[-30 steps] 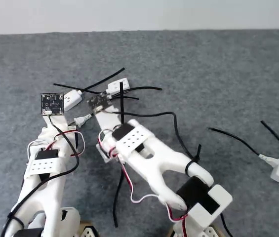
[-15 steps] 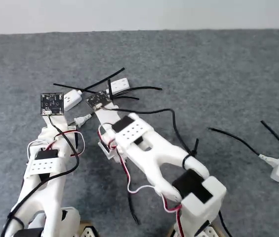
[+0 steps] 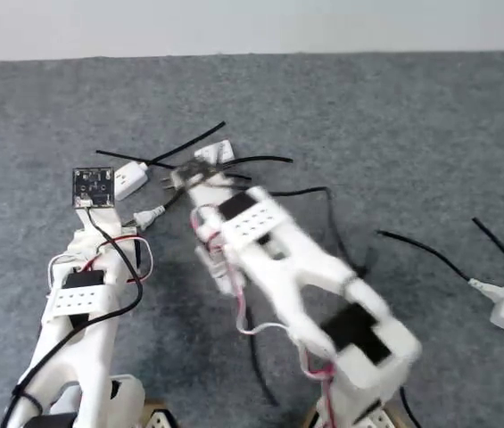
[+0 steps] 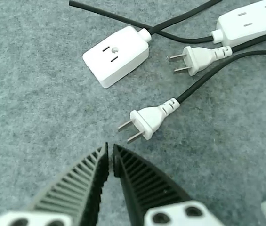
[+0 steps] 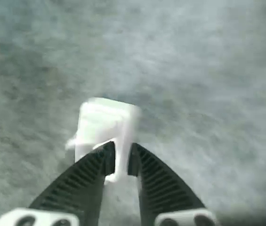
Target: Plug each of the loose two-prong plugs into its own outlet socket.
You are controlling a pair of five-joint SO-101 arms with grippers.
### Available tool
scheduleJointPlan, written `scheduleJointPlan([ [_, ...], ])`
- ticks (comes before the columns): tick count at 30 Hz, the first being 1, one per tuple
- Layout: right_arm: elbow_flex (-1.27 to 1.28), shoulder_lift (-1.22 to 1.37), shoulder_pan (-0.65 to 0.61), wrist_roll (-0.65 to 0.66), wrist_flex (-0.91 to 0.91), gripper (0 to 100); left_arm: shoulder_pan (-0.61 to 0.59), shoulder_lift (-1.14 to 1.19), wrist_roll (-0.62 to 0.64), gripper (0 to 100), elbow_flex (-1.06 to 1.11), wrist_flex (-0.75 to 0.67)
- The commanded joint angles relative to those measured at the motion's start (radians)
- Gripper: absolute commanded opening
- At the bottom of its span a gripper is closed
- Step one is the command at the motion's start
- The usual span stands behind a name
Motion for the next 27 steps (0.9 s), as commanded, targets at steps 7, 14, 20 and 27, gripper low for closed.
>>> scheduleJointPlan([
  [7,0.160,-0.452,0.288,0.120,0.064,0.8,-0.006,-0.025,0.009,1,-0.025,-0.023],
  [14,0.290,-0.503,0.093,0.069,-0.054,7.2,-0.005,-0.025,0.006,1,-0.025,-0.023],
  [20,0.387,-0.501,-0.101,0.023,-0.213,25.2,-0.005,-0.025,0.006,1,-0.025,-0.023],
  [27,0.436,-0.404,-0.058,0.084,-0.278,25.3,-0.006,-0.025,0.006,1,-0.025,-0.023],
])
